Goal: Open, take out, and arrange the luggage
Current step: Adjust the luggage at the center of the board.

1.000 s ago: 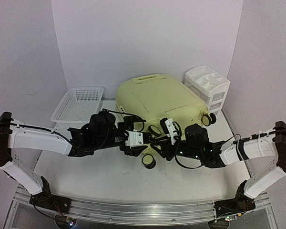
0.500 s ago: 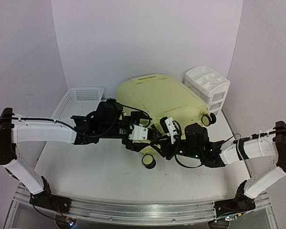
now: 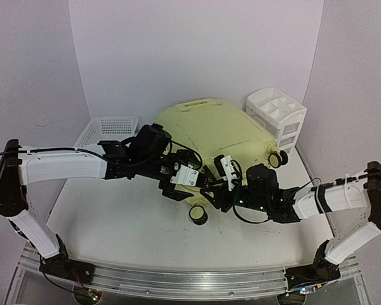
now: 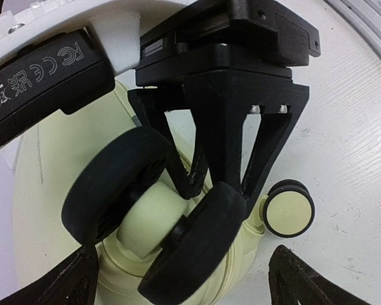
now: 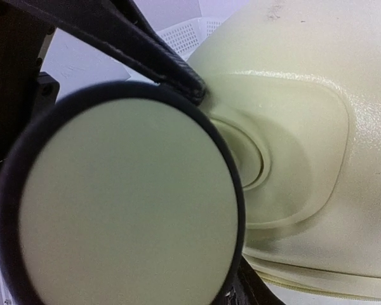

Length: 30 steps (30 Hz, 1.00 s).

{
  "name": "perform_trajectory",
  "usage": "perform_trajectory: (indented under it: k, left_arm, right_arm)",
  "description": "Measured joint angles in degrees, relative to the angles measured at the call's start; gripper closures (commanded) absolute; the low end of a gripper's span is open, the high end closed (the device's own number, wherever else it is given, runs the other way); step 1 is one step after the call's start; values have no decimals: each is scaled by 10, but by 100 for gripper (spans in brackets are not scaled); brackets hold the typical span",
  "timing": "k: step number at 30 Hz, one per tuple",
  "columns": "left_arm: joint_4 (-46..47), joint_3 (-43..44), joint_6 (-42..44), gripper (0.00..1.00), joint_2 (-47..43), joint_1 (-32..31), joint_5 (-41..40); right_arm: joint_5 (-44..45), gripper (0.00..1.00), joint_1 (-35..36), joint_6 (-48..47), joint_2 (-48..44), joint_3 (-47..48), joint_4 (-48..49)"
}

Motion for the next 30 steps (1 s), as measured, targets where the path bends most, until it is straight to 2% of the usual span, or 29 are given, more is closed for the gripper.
perform_trajectory:
  k: [7, 12, 15, 17, 22, 24, 30]
  left_arm:
    - [-4, 3, 0, 8, 0, 0, 1]
    - [-3, 4, -3, 21, 0, 0, 7]
    - [0, 4, -1, 24, 0, 0, 13]
    - [1, 4, 0, 25, 0, 1, 19]
    - [6, 3, 7, 15, 0, -1, 31]
    - [20, -2, 21, 14, 0, -4, 29]
    - [74, -36, 64, 23, 0, -23, 7]
  right_arm:
    - [12, 59, 0, 5, -4, -13, -1]
    - [16, 59, 0, 13, -4, -19, 0]
    - [17, 59, 0, 15, -4, -20, 0]
    - [17, 59, 0, 15, -4, -20, 0]
    - [17, 59, 0, 16, -4, -20, 0]
    - [17, 59, 0, 17, -5, -20, 0]
    - [17, 60, 0, 18, -7, -20, -3]
